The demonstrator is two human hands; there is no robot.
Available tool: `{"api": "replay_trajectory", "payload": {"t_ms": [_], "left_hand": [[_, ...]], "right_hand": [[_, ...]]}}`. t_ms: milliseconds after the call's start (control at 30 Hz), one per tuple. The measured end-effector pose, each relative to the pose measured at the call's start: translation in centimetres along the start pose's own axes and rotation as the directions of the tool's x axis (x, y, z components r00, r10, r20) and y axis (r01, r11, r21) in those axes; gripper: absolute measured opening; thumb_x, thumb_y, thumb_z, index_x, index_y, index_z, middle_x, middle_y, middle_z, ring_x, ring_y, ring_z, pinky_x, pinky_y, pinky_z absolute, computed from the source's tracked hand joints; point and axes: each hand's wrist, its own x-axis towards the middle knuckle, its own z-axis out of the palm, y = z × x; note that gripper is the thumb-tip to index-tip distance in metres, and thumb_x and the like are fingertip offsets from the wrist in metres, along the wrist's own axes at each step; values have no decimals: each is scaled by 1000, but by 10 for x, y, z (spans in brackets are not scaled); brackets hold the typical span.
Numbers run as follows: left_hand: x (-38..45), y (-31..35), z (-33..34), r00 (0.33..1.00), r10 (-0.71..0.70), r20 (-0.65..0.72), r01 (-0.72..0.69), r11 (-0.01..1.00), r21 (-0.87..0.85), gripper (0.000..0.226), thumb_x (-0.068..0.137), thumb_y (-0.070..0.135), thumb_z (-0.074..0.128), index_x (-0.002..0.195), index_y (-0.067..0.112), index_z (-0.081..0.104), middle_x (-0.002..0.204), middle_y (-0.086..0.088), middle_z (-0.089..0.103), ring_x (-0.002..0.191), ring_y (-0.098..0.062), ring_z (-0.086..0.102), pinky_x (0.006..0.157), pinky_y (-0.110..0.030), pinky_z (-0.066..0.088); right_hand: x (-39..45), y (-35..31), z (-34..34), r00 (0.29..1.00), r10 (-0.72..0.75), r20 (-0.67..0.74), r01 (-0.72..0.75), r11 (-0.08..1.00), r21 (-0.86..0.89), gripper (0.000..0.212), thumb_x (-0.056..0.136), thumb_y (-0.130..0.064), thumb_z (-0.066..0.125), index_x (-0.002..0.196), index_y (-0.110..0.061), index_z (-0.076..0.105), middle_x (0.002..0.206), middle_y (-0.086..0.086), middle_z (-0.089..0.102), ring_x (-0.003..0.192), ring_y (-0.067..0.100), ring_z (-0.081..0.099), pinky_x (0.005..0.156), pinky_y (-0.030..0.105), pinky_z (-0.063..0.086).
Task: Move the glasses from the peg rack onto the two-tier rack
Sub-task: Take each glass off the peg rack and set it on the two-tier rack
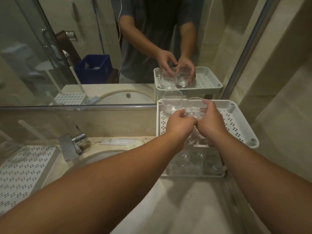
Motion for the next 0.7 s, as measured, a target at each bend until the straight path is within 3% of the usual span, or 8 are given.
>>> {"api": "replay_trajectory", "payload": {"t_ms": [100, 200, 267, 467, 600, 700], "left_hand": [[2, 1, 0, 1000, 11, 2, -11, 1000, -2, 74, 80, 3, 69, 148, 14, 43, 121, -1, 62, 98, -16, 65, 97, -43, 55], [2, 2, 1, 1000, 4, 28, -5, 1000, 31, 68, 79, 4, 67, 143, 9, 46, 137, -14, 58, 83, -13, 63, 92, -43, 59], [2, 2, 2, 999, 5, 34, -7, 999, 37, 68, 80, 4, 64, 145, 13, 45, 140, -12, 56, 73, -12, 59, 90, -43, 59], [5, 3, 4, 1000, -9, 29, 8, 1000, 27, 77, 88, 8, 60, 156, 29, 29, 135, -2, 57, 80, -15, 65, 89, -45, 60], [3, 6, 5, 996, -44, 73, 45, 999, -12, 82, 87, 8, 58, 156, 36, 25, 142, 1, 53, 76, -15, 64, 76, -37, 59], [0, 8, 5, 993, -60, 98, 62, 998, -17, 81, 86, 11, 57, 155, 41, 25, 129, 7, 58, 77, -13, 64, 66, -32, 55]], "right_hand": [[4, -3, 0, 1000, 10, 0, -10, 999, 45, 78, 80, -26, 75, 143, -34, 31, 122, -7, 53, 100, 19, 57, 81, 39, 52], [8, -5, 3, 1000, 8, -3, -7, 998, 69, 80, 78, -38, 79, 143, -33, 32, 120, -8, 52, 103, 19, 57, 87, 43, 52], [11, -7, 4, 1000, 9, -2, -8, 997, 83, 82, 77, -40, 80, 144, -32, 32, 122, -7, 52, 107, 20, 56, 93, 46, 50], [15, -8, 8, 1000, -11, -9, 12, 992, 122, 82, 78, -34, 80, 144, -31, 32, 131, -3, 53, 113, 20, 54, 93, 36, 44], [15, -7, 9, 999, -37, -33, 41, 993, 115, 80, 79, -29, 80, 145, -32, 34, 134, 2, 53, 117, 23, 54, 97, 39, 45], [16, -6, 9, 999, -29, -31, 33, 989, 144, 82, 79, -29, 80, 146, -34, 33, 135, 1, 52, 118, 22, 54, 99, 42, 46]]}}
